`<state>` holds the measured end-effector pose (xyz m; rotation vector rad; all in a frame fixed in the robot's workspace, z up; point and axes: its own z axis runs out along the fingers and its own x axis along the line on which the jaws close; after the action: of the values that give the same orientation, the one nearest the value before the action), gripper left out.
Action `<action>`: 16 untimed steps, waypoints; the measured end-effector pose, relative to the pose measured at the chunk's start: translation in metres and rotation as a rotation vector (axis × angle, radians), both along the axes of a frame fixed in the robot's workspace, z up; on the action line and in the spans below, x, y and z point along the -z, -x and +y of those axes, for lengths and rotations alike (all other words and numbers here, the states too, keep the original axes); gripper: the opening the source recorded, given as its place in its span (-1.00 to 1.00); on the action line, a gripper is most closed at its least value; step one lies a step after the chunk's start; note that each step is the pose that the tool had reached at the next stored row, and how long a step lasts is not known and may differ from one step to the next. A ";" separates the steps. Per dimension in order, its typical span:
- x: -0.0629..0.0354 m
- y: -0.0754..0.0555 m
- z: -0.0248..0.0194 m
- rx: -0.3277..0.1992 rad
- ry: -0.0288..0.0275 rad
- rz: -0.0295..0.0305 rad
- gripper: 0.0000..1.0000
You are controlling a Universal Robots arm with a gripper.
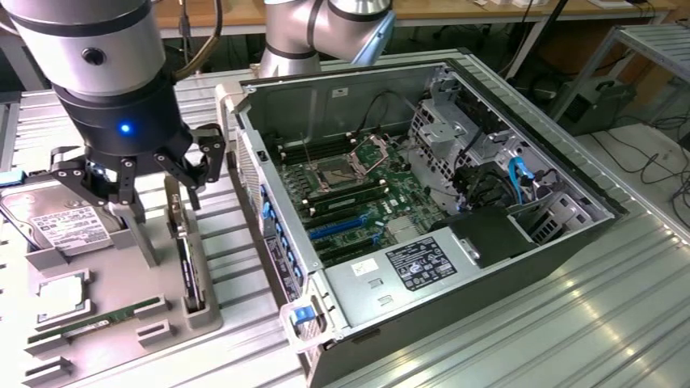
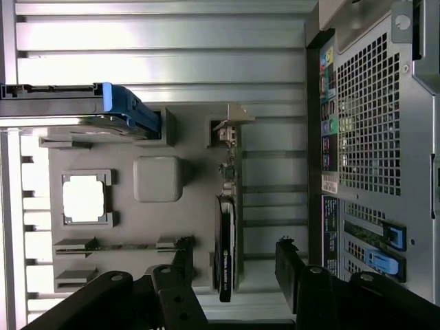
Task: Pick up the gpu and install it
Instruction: 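Pick up the gpu and move the gpu toward the slot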
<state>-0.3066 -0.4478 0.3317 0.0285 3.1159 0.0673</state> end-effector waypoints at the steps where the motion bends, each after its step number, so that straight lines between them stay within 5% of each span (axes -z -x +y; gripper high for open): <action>1: 0.0018 0.000 0.0002 0.000 0.0000 0.0000 0.21; 16: 0.0247 0.000 -0.0056 -0.017 0.0000 0.0102 0.21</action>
<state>-0.3069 -0.4534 0.3070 0.0017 3.1266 0.0677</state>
